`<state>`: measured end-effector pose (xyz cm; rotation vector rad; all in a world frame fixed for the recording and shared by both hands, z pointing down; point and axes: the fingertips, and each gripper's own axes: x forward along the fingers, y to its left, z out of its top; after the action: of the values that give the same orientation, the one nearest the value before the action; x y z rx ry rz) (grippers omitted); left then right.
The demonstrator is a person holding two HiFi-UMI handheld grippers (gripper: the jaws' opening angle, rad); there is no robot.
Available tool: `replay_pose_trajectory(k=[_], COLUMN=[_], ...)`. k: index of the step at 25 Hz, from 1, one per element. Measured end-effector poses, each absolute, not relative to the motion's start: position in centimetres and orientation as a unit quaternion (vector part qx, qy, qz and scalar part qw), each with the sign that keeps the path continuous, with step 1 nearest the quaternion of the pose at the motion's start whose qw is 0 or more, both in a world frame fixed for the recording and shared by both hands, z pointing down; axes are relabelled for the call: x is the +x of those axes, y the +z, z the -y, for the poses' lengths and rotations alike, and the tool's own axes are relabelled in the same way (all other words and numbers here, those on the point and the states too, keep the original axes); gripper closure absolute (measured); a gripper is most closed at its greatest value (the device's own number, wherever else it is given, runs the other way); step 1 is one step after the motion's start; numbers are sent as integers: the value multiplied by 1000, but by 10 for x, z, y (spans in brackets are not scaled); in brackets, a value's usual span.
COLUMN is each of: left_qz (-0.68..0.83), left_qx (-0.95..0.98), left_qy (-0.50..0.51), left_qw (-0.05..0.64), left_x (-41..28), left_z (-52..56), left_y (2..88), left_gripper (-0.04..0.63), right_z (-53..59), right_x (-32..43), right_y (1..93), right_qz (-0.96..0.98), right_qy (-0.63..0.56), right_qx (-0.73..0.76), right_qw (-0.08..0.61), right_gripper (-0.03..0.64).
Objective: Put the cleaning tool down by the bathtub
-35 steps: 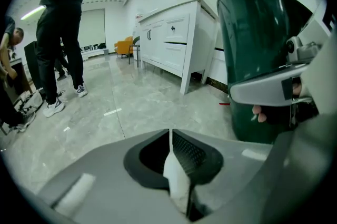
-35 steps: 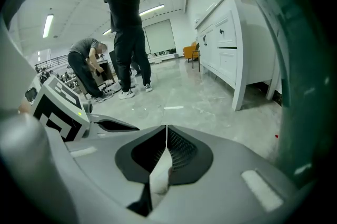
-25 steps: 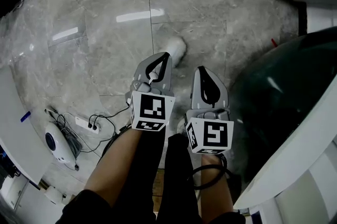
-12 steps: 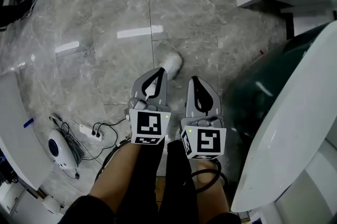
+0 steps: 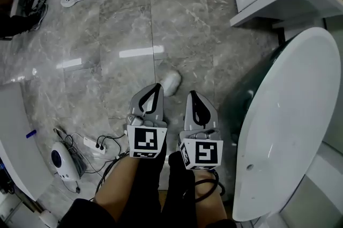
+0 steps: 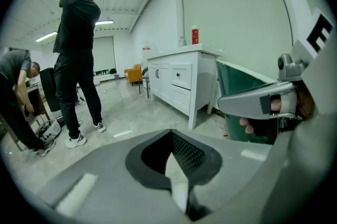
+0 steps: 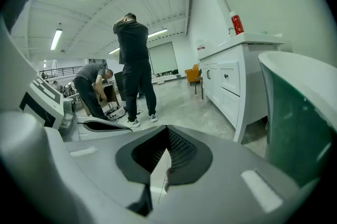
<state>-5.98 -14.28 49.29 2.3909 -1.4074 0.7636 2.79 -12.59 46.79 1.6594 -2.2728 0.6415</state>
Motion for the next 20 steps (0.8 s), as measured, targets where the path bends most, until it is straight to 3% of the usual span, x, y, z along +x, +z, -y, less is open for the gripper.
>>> replay_pose_trajectory(k=[20], left_qz=[522], left_qx=[808], left_qy=[240], left_qw=[132], left_x=[-60], left_z=[130], left_y=[378], left_gripper=[594], right_z=[118], right_x=[63], right_y=[344], right_qz=[767], right_qy=[195], right_qx=[605], right_qw=[87], right_gripper=[604])
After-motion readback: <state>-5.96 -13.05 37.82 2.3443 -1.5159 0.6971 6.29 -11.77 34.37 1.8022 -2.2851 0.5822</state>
